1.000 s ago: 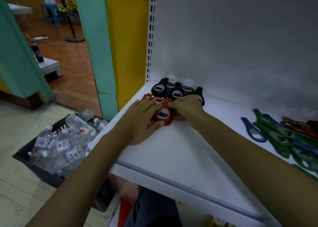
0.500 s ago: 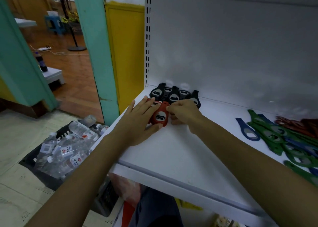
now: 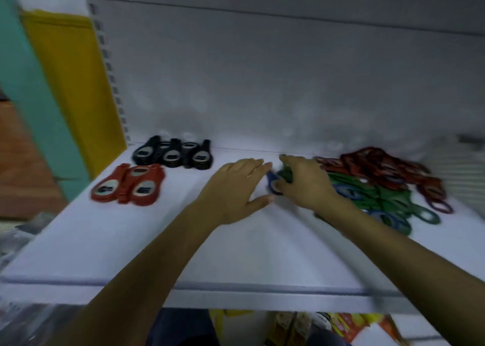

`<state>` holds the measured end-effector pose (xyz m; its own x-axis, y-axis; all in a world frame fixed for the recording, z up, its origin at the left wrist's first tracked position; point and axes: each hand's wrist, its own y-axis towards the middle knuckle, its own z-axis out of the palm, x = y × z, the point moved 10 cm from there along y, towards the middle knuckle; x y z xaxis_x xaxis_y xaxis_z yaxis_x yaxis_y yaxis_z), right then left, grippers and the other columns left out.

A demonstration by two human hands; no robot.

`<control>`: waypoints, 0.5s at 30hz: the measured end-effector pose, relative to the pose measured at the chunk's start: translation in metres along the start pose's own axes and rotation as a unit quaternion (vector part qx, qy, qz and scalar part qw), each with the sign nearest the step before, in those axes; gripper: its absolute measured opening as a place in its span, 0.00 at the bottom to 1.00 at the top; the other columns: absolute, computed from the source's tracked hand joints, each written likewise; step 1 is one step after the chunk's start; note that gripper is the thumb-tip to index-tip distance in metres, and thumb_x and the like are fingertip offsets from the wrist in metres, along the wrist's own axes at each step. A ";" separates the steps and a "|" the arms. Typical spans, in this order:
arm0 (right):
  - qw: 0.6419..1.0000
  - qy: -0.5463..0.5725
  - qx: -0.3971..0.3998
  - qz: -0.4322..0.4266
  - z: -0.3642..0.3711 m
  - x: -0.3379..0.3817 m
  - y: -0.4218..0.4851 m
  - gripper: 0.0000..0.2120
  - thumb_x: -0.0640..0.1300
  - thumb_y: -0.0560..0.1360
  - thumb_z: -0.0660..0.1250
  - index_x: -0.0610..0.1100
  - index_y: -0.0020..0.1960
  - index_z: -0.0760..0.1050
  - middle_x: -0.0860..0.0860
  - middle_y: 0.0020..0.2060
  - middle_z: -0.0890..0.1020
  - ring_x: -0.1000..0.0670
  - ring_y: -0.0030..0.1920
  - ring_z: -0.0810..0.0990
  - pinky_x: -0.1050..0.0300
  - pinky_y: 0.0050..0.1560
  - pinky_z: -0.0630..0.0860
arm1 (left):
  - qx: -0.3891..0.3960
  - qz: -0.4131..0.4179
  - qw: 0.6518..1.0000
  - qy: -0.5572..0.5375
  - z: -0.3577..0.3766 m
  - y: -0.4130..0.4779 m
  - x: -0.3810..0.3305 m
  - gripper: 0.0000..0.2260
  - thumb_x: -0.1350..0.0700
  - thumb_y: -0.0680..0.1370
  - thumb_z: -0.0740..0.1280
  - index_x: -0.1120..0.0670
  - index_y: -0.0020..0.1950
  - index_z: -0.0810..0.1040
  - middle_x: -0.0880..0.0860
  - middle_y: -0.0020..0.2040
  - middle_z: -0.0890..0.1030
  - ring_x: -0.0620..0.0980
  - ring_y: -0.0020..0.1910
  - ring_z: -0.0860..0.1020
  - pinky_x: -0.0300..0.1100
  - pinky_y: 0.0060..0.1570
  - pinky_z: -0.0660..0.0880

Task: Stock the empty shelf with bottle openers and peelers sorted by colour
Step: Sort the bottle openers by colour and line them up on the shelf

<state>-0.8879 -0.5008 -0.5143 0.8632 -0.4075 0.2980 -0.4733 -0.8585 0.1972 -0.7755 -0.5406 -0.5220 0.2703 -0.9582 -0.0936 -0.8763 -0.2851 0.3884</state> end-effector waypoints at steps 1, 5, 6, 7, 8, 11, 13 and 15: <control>1.000 -0.016 0.002 0.011 -0.007 -0.023 -0.008 0.27 0.50 0.73 0.68 0.45 0.69 0.69 0.44 0.63 0.76 0.42 0.62 0.74 0.48 0.59 0.73 | -0.005 0.015 1.000 -0.020 0.008 0.014 -0.019 0.29 0.40 0.78 0.57 0.54 0.75 0.60 0.52 0.74 0.65 0.50 0.72 0.62 0.45 0.70 0.59; 0.994 -0.055 -0.002 0.093 -0.030 -0.109 -0.038 0.30 0.52 0.75 0.65 0.46 0.75 0.61 0.44 0.71 0.68 0.42 0.71 0.64 0.46 0.69 0.64 | -0.010 0.039 0.996 -0.073 0.040 0.065 -0.083 0.27 0.41 0.79 0.56 0.53 0.75 0.60 0.52 0.72 0.66 0.50 0.71 0.63 0.45 0.67 0.59; 0.992 -0.057 -0.008 0.111 -0.035 -0.127 -0.046 0.30 0.52 0.76 0.64 0.46 0.75 0.60 0.44 0.72 0.66 0.43 0.73 0.62 0.46 0.70 0.62 | -0.009 0.043 0.996 -0.082 0.046 0.076 -0.096 0.27 0.41 0.80 0.55 0.53 0.75 0.60 0.51 0.73 0.65 0.50 0.71 0.62 0.45 0.67 0.58; 0.990 -0.056 -0.017 0.125 -0.039 -0.143 -0.053 0.29 0.51 0.77 0.63 0.45 0.75 0.60 0.43 0.72 0.66 0.42 0.73 0.61 0.46 0.71 0.61 | -0.008 0.049 0.995 -0.087 0.052 0.086 -0.109 0.27 0.41 0.80 0.55 0.52 0.75 0.59 0.51 0.73 0.65 0.50 0.72 0.61 0.46 0.68 0.57; 0.989 -0.054 -0.029 0.136 -0.043 -0.157 -0.061 0.28 0.51 0.77 0.63 0.45 0.75 0.61 0.43 0.72 0.67 0.42 0.72 0.62 0.46 0.70 0.62 | -0.007 0.054 0.995 -0.088 0.057 0.096 -0.120 0.27 0.41 0.80 0.54 0.52 0.75 0.59 0.51 0.73 0.65 0.50 0.72 0.61 0.46 0.69 0.57; 0.982 -0.048 -0.068 0.170 -0.053 -0.195 -0.083 0.25 0.49 0.77 0.62 0.46 0.73 0.65 0.44 0.69 0.71 0.41 0.68 0.68 0.47 0.64 0.68 | -0.001 0.066 0.993 -0.097 0.070 0.119 -0.148 0.26 0.41 0.80 0.53 0.52 0.75 0.60 0.51 0.74 0.65 0.50 0.72 0.61 0.47 0.70 0.59; 0.975 -0.040 -0.089 0.202 -0.059 -0.222 -0.095 0.22 0.46 0.78 0.61 0.46 0.71 0.67 0.44 0.67 0.72 0.41 0.65 0.70 0.48 0.60 0.71 | -0.007 0.071 0.990 -0.125 0.076 0.126 -0.159 0.24 0.42 0.80 0.53 0.52 0.74 0.63 0.50 0.72 0.67 0.50 0.71 0.63 0.48 0.69 0.60; 0.966 -0.021 -0.112 0.232 -0.067 -0.248 -0.102 0.21 0.43 0.78 0.61 0.44 0.71 0.68 0.43 0.67 0.73 0.40 0.65 0.71 0.48 0.61 0.71 | -0.035 0.085 0.984 -0.154 0.072 0.127 -0.163 0.21 0.45 0.81 0.56 0.53 0.69 0.70 0.50 0.67 0.73 0.50 0.67 0.69 0.49 0.66 0.64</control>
<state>-1.0653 -0.2911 -0.5456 0.5528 -0.7486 0.3662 -0.8333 -0.4931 0.2499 -0.9600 -0.4226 -0.5237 -0.0204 -0.9563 -0.2918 -0.8662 -0.1288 0.4829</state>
